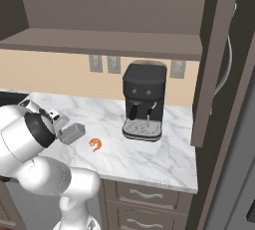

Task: Retrieve the tupperware from the cabinet, then place the raw meat into the tupperware to avoid contamination.

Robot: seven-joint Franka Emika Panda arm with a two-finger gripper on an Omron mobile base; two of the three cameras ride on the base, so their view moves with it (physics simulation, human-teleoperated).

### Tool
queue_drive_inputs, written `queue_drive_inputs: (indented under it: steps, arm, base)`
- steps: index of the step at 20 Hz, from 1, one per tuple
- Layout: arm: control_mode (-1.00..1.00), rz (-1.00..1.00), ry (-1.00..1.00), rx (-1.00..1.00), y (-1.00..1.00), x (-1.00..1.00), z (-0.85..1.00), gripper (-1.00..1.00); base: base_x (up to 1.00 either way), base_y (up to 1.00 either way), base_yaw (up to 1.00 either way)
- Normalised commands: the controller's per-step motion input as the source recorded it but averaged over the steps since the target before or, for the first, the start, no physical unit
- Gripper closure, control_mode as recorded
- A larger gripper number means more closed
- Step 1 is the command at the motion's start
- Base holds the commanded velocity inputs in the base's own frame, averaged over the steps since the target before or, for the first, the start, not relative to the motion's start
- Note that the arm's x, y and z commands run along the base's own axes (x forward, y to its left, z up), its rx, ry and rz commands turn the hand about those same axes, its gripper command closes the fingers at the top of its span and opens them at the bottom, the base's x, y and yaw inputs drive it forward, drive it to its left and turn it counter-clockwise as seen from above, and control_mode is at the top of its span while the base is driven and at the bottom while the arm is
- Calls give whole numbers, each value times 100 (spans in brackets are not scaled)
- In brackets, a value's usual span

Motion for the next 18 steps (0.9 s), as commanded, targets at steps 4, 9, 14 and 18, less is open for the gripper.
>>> queue_drive_inputs:
  steps: [4, 9, 14, 18]
  arm:
    - [-100, -2, 0, 1, 0, 0, -3, -100]
    - [-100, -1, 0, 0, 0, 0, 0, -100]
    - [-100, 0, 0, 0, 0, 0, 2, -100]
    - [-100, 0, -4, -2, -1, -2, 9, -100]
  base:
    - [0, 0, 0]
    - [0, 0, 0]
    - [0, 0, 0]
    - [0, 0, 0]
